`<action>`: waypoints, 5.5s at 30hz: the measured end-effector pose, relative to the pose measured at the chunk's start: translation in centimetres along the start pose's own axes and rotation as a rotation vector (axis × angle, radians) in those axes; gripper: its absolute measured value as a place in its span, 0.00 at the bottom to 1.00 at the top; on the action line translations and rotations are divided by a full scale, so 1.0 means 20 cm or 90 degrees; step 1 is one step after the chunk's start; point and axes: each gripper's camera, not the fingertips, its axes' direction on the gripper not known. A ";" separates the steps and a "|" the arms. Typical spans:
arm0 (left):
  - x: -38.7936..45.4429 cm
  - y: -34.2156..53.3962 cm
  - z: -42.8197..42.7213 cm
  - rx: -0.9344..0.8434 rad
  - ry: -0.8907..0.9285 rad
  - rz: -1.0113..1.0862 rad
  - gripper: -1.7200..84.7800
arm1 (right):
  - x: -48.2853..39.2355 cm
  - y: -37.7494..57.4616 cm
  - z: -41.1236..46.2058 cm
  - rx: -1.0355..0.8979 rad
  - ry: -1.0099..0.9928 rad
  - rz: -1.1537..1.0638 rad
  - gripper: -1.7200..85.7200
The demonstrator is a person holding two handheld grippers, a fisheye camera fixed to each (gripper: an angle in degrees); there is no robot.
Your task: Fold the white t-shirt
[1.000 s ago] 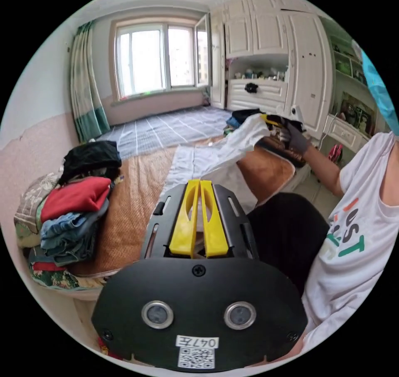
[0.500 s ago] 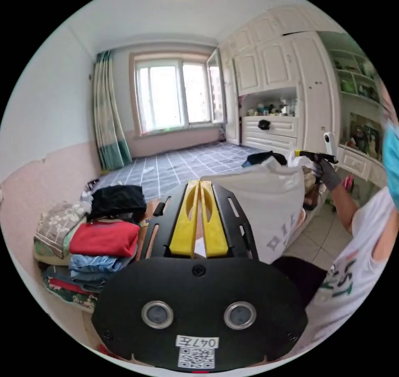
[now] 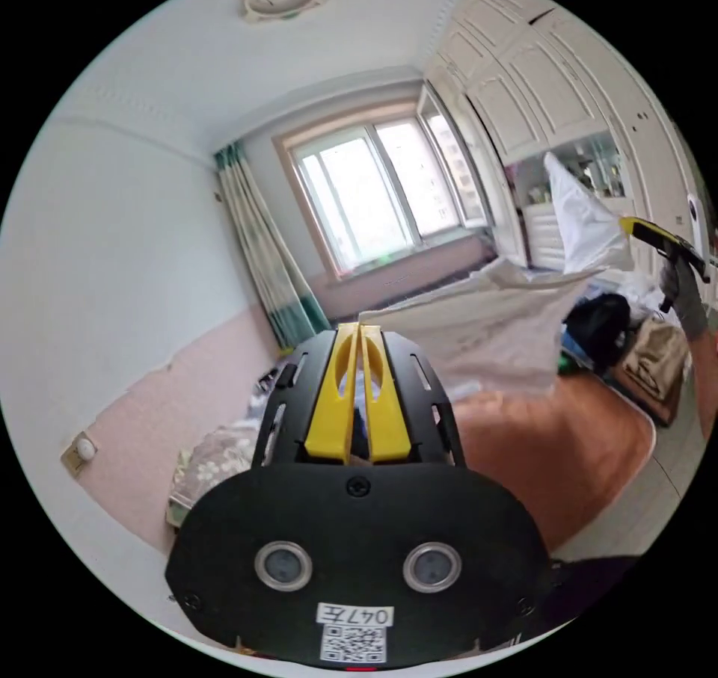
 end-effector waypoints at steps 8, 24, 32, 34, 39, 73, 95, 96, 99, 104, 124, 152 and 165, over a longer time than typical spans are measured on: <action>1.24 1.70 1.19 -0.353 0.054 0.248 0.01 | -0.18 1.50 0.54 -0.306 -0.112 0.160 0.01; 2.17 2.74 1.33 -0.492 0.234 0.252 0.01 | -0.50 2.44 0.61 -0.467 -0.120 0.308 0.01; 2.11 2.94 1.17 -0.473 0.269 0.139 0.11 | -0.51 2.20 0.67 -0.485 0.077 0.216 0.10; 2.04 2.94 1.11 -0.430 0.293 0.082 0.11 | -0.46 2.14 0.77 -0.474 0.087 0.213 0.09; 2.10 2.99 1.23 -0.419 0.289 0.031 0.09 | -0.40 2.19 1.27 -0.562 0.084 0.221 0.11; 2.82 2.88 0.78 -0.404 0.294 -0.042 0.06 | -1.05 1.67 0.61 -0.465 0.150 0.111 0.08; 3.59 2.90 0.70 -0.436 0.214 -0.059 0.01 | -0.40 1.85 2.48 -0.522 0.161 0.327 0.05; 3.59 2.90 0.69 -0.433 0.214 -0.059 0.01 | -0.40 1.86 2.51 -0.525 0.155 0.333 0.06; 3.61 2.89 0.64 -0.429 0.215 -0.063 0.01 | -0.42 1.87 2.62 -0.521 0.117 0.348 0.07; 3.62 2.86 0.57 -0.421 0.222 -0.073 0.01 | -0.55 1.89 2.86 -0.630 0.201 0.272 0.07; 3.54 2.84 0.27 -0.408 0.216 -0.070 0.01 | -0.76 1.54 2.51 -0.555 0.309 0.174 0.09; 1.47 3.82 -0.53 -0.223 0.053 -0.482 0.02 | -1.91 2.71 1.21 -0.402 -0.397 0.459 0.01; 0.84 4.53 -0.47 -0.194 0.136 -0.653 0.01 | -1.88 2.77 1.19 -0.394 -0.416 0.495 0.00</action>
